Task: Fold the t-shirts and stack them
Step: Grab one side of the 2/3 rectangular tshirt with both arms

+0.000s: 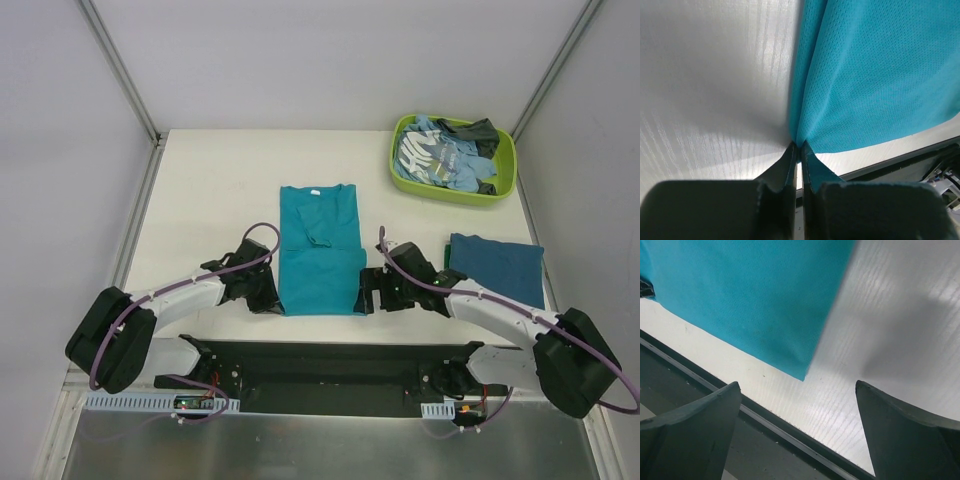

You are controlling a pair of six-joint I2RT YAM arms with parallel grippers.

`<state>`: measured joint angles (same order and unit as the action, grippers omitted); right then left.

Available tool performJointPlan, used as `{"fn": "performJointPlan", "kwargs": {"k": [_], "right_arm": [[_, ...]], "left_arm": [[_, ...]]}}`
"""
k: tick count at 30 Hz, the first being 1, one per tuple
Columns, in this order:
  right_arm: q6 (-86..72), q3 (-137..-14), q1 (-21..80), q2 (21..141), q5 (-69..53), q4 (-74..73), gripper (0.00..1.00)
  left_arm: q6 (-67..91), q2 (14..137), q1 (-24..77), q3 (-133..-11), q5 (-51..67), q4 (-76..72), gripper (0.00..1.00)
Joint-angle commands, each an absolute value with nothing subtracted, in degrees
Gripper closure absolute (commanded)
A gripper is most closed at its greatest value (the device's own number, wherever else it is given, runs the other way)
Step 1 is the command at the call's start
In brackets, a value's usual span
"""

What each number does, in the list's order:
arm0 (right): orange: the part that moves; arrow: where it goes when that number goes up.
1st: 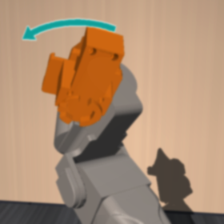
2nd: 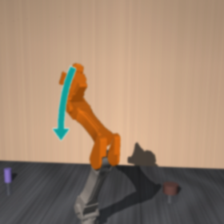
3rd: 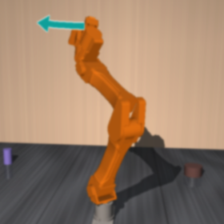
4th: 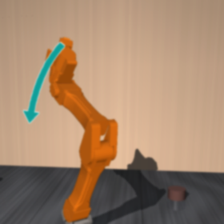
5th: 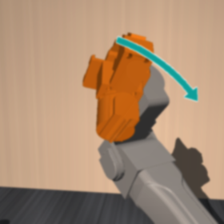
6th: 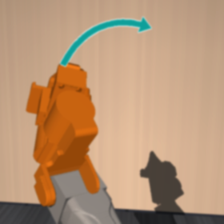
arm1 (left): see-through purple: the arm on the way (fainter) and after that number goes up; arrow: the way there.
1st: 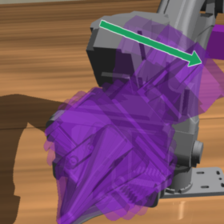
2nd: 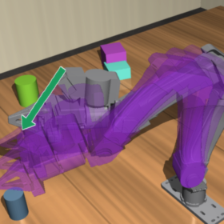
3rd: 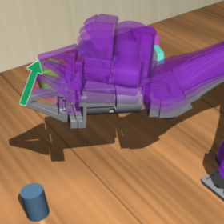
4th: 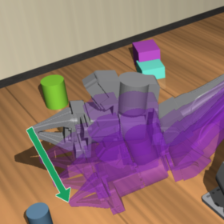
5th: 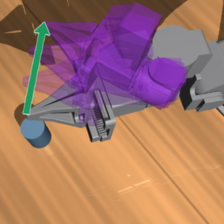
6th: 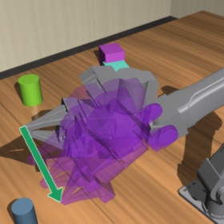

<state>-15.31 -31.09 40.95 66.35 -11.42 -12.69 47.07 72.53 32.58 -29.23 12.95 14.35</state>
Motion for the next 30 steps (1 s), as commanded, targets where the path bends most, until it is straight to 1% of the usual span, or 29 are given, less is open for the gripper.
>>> {"fn": "performJointPlan", "kwargs": {"k": [1,2,5,8,10,12,13,14,18,19,21,23,26,30], "right_arm": [[-13.45,-32.17,42.97,69.34,-12.31,-11.16,0.03],[-13.36,-32.60,43.33,70.30,-12.22,-11.08,0.05],[-12.75,-33.92,44.12,73.38,-13.88,-10.81,0.24],[-13.45,-34.19,45.35,75.75,-14.41,-10.37,0.33],[-13.62,-34.45,45.88,76.99,-15.02,-10.72,0.44],[-13.80,-34.45,46.49,77.61,-15.30,-11.07,0.50],[-14.06,-34.45,46.84,77.61,-14.94,-11.34,0.50],[-14.15,-34.45,47.11,77.52,-14.51,-11.60,0.52],[-14.07,-33.49,47.37,77.52,-12.14,-11.26,0.66],[-13.63,-33.31,47.37,77.69,-10.65,-10.81,0.72],[-13.36,-33.84,47.46,78.83,-7.92,-10.72,0.88],[-13.01,-34.19,47.37,78.67,-6.86,-10.72,0.99],[-12.22,-34.01,47.46,74.72,-8.61,-11.86,0.99],[-10.37,-33.93,47.55,65.59,-14.66,-15.81,0.99]], "left_arm": [[46.49,73.92,32.61,-28.57,9.23,16.35,1.00],[46.32,73.65,32.61,-28.48,9.14,16.35,1.00],[46.67,72.69,32.61,-27.95,8.35,16.26,1.00],[47.11,72.33,32.61,-27.42,8.00,16.17,1.00],[47.37,72.51,32.61,-27.33,8.00,16.00,1.00],[47.37,72.51,32.61,-27.25,8.00,16.17,1.00],[47.46,72.51,32.61,-27.33,7.82,16.08,1.00],[47.46,72.60,32.61,-27.25,7.82,16.08,1.00],[47.55,72.42,32.61,-27.33,7.82,15.91,1.00],[47.55,72.33,32.61,-27.25,7.65,15.82,1.00],[47.46,72.16,32.61,-27.25,7.73,15.82,1.00],[47.46,71.11,32.61,-27.07,8.08,15.91,1.00],[47.46,67.25,32.61,-26.46,8.61,16.26,1.00],[46.76,58.73,32.61,-25.32,12.03,16.96,1.00]]}}
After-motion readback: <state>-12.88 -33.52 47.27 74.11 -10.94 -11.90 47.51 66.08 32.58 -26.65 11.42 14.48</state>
